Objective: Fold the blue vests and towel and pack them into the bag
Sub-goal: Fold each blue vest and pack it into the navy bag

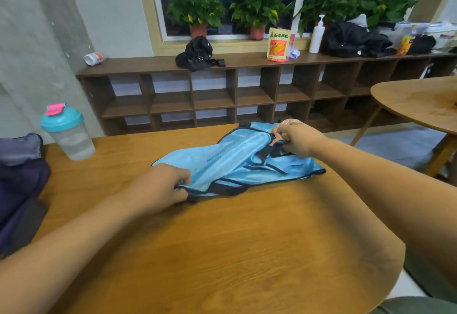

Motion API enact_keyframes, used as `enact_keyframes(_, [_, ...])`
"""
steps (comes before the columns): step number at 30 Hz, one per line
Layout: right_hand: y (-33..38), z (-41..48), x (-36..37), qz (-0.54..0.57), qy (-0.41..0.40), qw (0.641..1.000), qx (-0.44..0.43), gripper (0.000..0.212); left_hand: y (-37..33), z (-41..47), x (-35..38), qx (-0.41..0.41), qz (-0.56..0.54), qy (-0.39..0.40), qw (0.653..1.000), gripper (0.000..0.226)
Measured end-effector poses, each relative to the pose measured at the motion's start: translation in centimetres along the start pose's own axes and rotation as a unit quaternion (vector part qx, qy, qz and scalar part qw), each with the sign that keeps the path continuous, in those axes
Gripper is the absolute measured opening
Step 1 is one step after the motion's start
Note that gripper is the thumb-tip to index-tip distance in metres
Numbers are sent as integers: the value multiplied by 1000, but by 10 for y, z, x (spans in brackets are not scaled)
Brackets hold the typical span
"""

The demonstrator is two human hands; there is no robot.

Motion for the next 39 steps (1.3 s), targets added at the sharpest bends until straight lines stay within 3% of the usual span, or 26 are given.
enact_keyframes(11, [12,-4,-4,44,2,999,2,22,65,-21,-6,-64,89,41,993,12])
enact_keyframes(17, [17,-10,-6,45,6,999,0,26,-8,5,-9,10,-75,4,997,47])
enact_keyframes(24, [19,-14,-6,33,15,999,22,35,-66,54,-4,-6,-101,-88,991,66])
enact_keyframes(26, [19,-14,-5,30,15,999,24,36,-68,64,2,-15,-99,-95,990,60])
enact_keyframes(32, [14,-18,-5,18,22,999,18,35,-55,56,3,21,-106,-123,986,4])
enact_keyframes(39, [17,-18,-2,-7,33,999,-13,45,7,10,-14,-7,-95,-100,990,21])
Point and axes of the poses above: each hand's wrist, its own z-axis towards the middle knuckle, its own x-axis out of the palm, y = z × x, the point moved 8 cm from there along z, towards the middle knuckle, and after that the axes turned 6 degrees about z, right-handed, at the moved point
